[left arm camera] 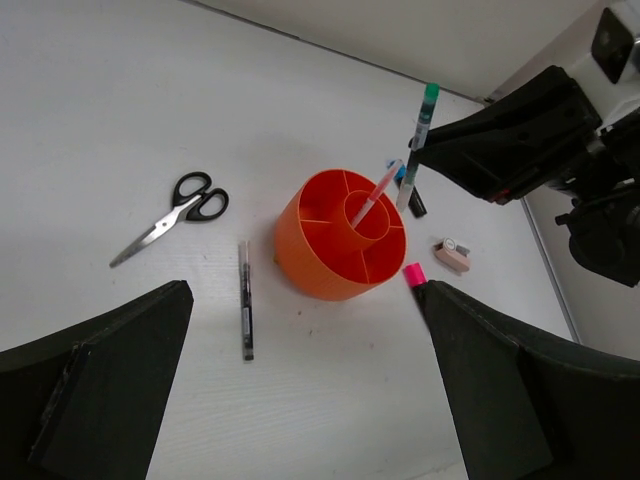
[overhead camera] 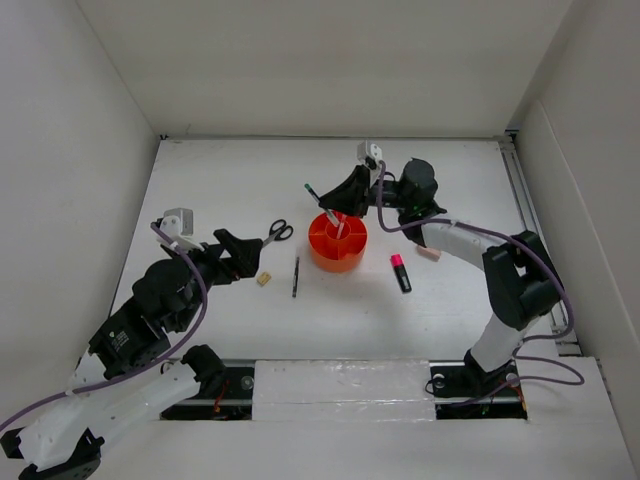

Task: Sort the stationery into containers
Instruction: Place the pen in the storage box, then pick up the pen from the center of the board.

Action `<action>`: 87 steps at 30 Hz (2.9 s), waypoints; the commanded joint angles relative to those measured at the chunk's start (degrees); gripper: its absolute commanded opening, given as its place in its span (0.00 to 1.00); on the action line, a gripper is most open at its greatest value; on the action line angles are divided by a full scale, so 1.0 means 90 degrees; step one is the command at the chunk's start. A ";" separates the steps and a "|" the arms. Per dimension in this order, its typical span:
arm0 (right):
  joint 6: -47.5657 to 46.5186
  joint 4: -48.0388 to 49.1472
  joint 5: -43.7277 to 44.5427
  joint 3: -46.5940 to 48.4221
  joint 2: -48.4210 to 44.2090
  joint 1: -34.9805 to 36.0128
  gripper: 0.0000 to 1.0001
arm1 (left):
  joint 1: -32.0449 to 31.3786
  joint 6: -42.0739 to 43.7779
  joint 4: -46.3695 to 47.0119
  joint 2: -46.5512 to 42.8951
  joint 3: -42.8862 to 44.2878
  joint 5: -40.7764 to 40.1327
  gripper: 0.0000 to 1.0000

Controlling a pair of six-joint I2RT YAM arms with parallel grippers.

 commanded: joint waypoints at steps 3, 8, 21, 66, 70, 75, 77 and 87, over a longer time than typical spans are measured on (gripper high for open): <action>0.0264 0.0873 -0.0309 -0.0142 0.0304 -0.0129 0.00 | 0.0028 0.0185 0.0342 0.0040 -0.0129 0.0140 1.00; 0.0265 0.1050 -0.0250 -0.0299 0.0431 -0.0129 0.00 | 0.0028 0.0253 0.0343 0.0040 -0.0129 0.0256 1.00; 0.0265 0.1264 -0.0250 -0.0504 0.0763 -0.0314 0.00 | 0.0028 0.0312 0.0401 -0.0019 -0.0129 0.0443 1.00; 0.1155 -0.4395 0.7890 0.0129 -0.1387 0.2858 0.65 | 0.0028 -0.0974 -0.0622 0.0126 0.0221 -0.1625 1.00; 0.2526 -0.5863 0.9191 0.0726 -0.0645 0.3629 0.62 | 0.0261 -0.1777 -0.1385 0.0322 0.0408 -0.2233 1.00; 0.3935 -0.7425 1.0305 0.1662 0.0372 0.4147 0.58 | 0.0262 -0.1836 -0.1386 0.0196 0.0408 -0.2234 1.00; 0.4179 -0.7660 1.0423 0.2082 0.0752 0.4275 0.58 | 0.0262 -0.1836 -0.1386 0.0050 0.0408 -0.2233 1.00; 0.4591 -0.8247 1.0502 0.2796 0.1837 0.4344 0.58 | 0.0262 -0.1631 -0.1181 -0.0341 0.0291 -0.1980 1.00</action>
